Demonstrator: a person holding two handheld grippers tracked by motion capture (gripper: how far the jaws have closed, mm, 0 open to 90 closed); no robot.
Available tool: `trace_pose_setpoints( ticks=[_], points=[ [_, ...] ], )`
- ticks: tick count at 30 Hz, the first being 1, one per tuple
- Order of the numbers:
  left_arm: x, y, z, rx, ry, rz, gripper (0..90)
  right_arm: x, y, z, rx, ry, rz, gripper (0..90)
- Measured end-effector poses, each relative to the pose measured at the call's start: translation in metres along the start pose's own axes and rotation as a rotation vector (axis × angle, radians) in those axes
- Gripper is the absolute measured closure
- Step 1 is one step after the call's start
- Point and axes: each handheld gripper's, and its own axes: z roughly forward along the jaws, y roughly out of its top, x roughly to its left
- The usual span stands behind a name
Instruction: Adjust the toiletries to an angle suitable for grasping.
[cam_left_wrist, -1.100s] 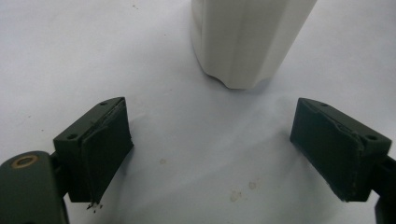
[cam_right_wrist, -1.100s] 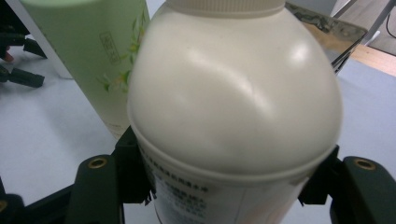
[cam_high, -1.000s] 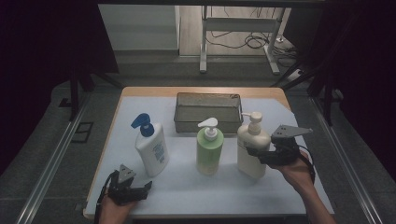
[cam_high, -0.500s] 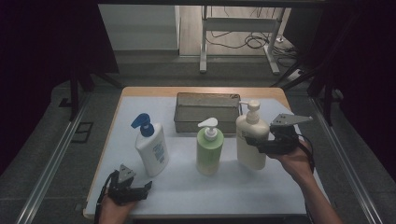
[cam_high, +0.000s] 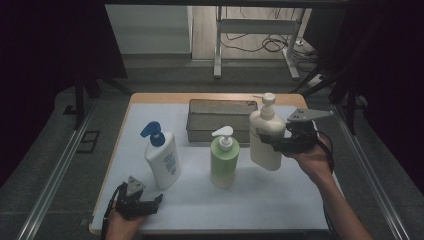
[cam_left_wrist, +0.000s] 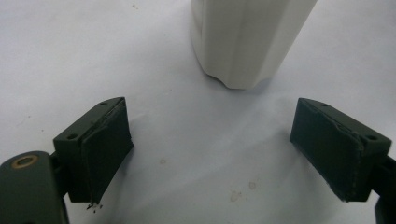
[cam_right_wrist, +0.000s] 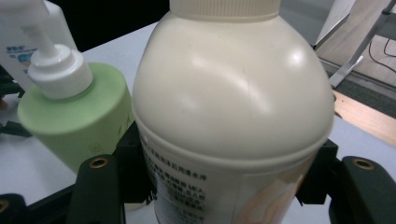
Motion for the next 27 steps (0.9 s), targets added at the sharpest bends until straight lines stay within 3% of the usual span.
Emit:
trace_pose_setpoints(
  ticks=[16,27],
  points=[
    [0.000,0.000,0.000,-0.001,0.000,-0.001,11.8,-0.007,0.035,0.019,-0.015,-0.018,0.000,36.2],
    [0.000,0.000,0.000,0.000,0.000,-0.001,11.8,-0.008,0.055,0.043,-0.020,-0.033,-0.019,36.2]
  ],
)
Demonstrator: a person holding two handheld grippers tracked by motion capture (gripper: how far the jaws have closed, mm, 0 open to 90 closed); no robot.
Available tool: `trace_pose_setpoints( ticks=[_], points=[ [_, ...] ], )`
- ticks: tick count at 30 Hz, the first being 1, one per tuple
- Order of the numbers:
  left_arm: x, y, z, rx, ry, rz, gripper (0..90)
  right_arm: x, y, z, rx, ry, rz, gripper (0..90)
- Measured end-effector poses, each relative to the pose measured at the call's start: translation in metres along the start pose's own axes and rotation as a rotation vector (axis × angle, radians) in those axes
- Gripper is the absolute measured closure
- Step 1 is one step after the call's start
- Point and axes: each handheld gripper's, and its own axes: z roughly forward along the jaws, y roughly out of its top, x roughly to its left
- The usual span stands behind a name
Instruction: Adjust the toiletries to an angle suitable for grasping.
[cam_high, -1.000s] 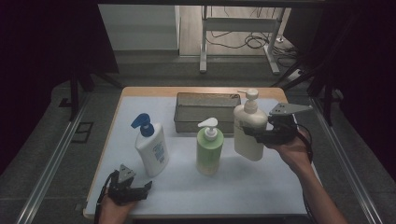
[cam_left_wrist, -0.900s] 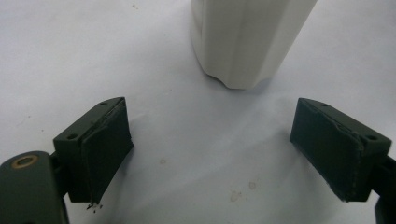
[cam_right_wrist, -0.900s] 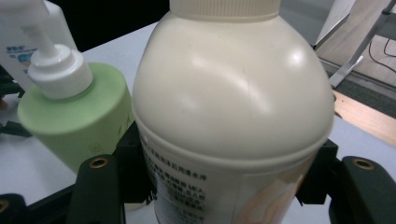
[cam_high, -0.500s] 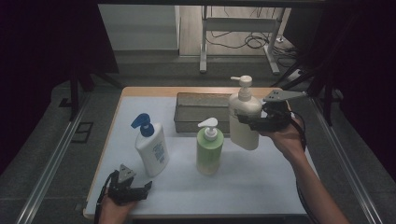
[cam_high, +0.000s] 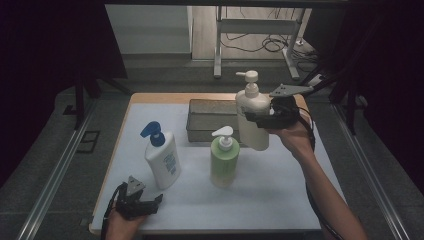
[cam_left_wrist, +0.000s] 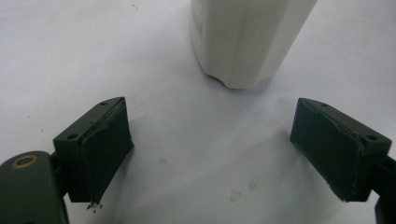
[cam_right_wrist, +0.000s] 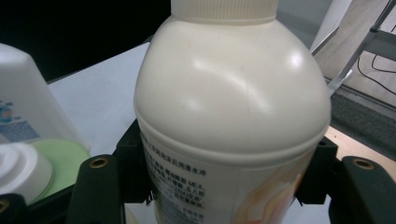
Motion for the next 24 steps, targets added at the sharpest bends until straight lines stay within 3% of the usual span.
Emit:
trace_pose_setpoints(
  ticks=[24],
  points=[
    [0.000,0.000,0.000,0.002,-0.001,-0.001,11.9,-0.004,0.029,0.052,-0.042,-0.013,0.018,36.2]
  ],
)
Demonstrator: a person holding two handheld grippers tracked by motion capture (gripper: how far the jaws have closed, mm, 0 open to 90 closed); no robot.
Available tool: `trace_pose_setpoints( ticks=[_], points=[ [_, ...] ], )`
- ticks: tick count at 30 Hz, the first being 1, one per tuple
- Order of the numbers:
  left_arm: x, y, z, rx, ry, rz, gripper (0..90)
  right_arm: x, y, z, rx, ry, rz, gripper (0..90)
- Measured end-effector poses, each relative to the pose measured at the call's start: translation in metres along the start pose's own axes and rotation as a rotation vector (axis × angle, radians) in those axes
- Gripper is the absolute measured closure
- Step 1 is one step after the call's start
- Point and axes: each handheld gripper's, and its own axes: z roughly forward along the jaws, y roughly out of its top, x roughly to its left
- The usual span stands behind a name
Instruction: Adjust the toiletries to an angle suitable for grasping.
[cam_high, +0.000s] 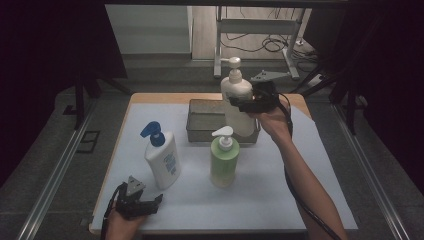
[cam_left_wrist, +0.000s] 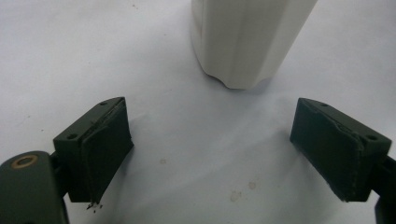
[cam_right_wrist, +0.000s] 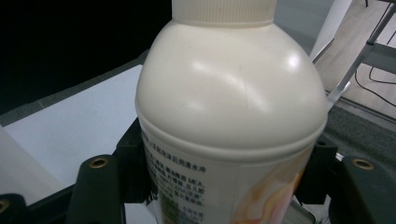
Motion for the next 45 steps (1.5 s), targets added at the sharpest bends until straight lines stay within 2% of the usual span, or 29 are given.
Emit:
trace_pose_setpoints(
  ticks=[4,19,29,34,45],
  points=[
    [0.000,0.000,0.000,0.000,0.000,0.000,11.8,0.001,0.005,0.013,-0.006,-0.009,0.000,36.3],
    [0.000,0.000,0.000,0.002,-0.002,0.000,11.8,0.000,0.011,0.042,-0.024,-0.031,0.018,36.3],
    [0.000,0.000,0.000,0.001,-0.001,0.000,11.8,0.005,0.012,0.072,0.005,-0.030,-0.002,36.3],
    [0.000,0.000,0.000,0.002,-0.001,0.000,11.8,0.006,0.009,0.088,0.017,-0.024,-0.009,36.3],
    [0.000,0.000,0.000,0.002,-0.001,0.000,11.9,0.006,-0.007,0.105,0.043,-0.018,-0.011,36.2]
  ],
)
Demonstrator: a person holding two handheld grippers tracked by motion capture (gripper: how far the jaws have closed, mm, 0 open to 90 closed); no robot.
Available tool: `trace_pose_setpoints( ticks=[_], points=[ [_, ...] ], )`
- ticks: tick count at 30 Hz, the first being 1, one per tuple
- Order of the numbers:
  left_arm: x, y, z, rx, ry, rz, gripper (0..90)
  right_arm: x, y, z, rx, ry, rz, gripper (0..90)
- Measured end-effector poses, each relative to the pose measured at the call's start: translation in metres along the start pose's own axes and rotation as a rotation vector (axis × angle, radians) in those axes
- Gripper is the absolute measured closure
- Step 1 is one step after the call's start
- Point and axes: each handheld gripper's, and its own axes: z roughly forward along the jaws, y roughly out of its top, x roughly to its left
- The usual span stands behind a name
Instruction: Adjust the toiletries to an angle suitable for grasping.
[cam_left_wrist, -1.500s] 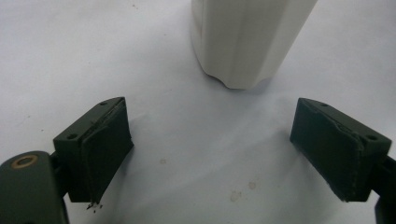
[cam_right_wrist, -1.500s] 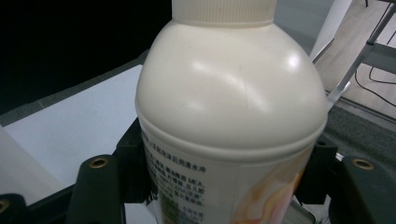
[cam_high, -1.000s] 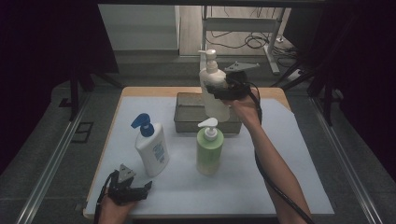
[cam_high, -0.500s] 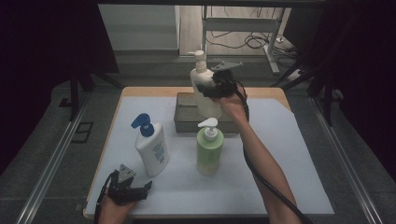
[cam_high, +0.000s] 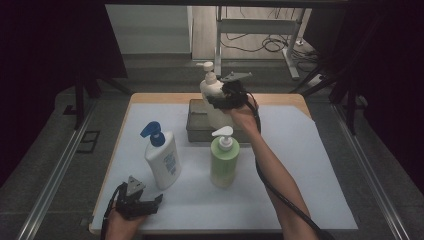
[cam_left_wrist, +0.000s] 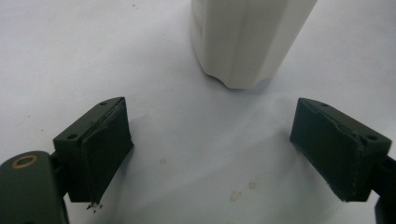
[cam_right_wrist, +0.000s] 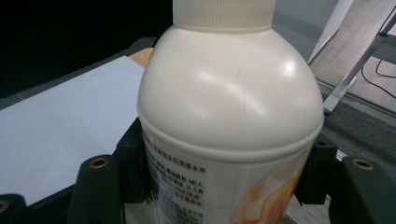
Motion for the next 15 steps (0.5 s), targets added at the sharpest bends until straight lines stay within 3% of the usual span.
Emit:
trace_pose_setpoints(
  ticks=[15],
  points=[
    [0.000,0.000,0.000,0.000,0.000,0.000,11.8,0.001,-0.025,0.002,0.032,0.021,0.001,36.0]
  ],
)
